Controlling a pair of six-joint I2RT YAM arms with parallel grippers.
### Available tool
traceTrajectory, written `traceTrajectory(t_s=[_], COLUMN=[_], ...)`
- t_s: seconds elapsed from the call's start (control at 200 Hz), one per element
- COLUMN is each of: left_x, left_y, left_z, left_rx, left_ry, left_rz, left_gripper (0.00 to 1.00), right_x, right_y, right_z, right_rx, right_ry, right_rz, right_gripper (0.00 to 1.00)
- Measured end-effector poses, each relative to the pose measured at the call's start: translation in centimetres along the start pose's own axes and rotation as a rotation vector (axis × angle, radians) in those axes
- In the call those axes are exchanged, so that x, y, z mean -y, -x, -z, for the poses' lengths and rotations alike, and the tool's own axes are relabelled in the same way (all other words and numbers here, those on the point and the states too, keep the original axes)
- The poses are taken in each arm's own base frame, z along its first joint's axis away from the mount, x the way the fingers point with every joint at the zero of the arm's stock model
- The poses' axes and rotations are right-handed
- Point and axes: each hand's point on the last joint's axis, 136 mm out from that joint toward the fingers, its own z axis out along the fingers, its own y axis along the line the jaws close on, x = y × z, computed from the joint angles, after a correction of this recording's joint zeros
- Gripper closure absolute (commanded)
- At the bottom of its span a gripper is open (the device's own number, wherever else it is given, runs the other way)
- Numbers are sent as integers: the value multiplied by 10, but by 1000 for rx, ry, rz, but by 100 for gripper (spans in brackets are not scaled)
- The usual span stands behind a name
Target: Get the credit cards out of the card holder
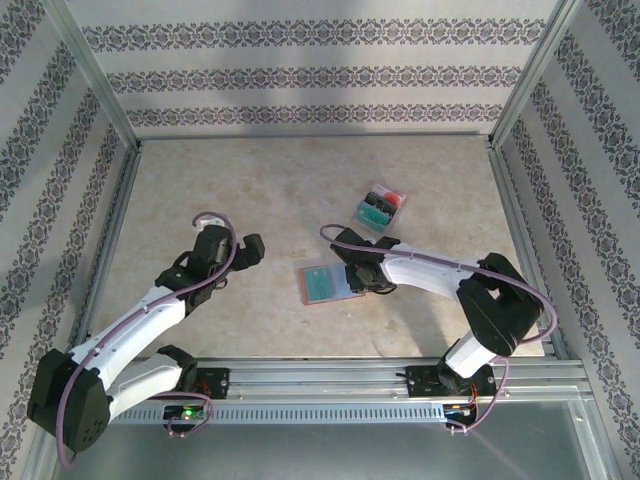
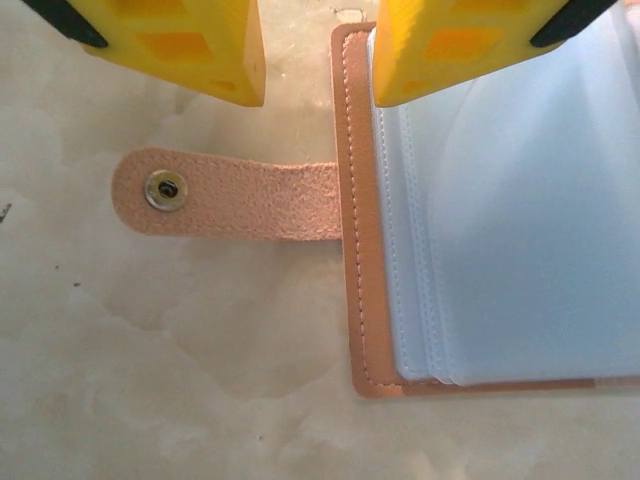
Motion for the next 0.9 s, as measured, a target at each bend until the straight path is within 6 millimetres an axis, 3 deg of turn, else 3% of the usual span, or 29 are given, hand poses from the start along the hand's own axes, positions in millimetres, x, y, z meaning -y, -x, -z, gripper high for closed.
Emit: traceTrajectory(t_s=[0.185,0.43,0.705,0.899], left_x=[36,65,89,104], left_y=[-16,-53,-108,-125], left_z=[-5,-16,-37,-48], left_rx=[-49,-155,-322,-377], left_ry=[-44,-97,-184,-247], left_rz=[-121,-230,-259,-205], left_gripper=[2,19,42,58], right_x=[18,34,-3,-31], right_y=[6,16,22,20], right_z=[16,43,50,37], right_rx=[47,118,97,20], right_ry=[39,144,368,471], right_rz=[-73,-172,-183,-171], right_gripper=[66,64,72,73])
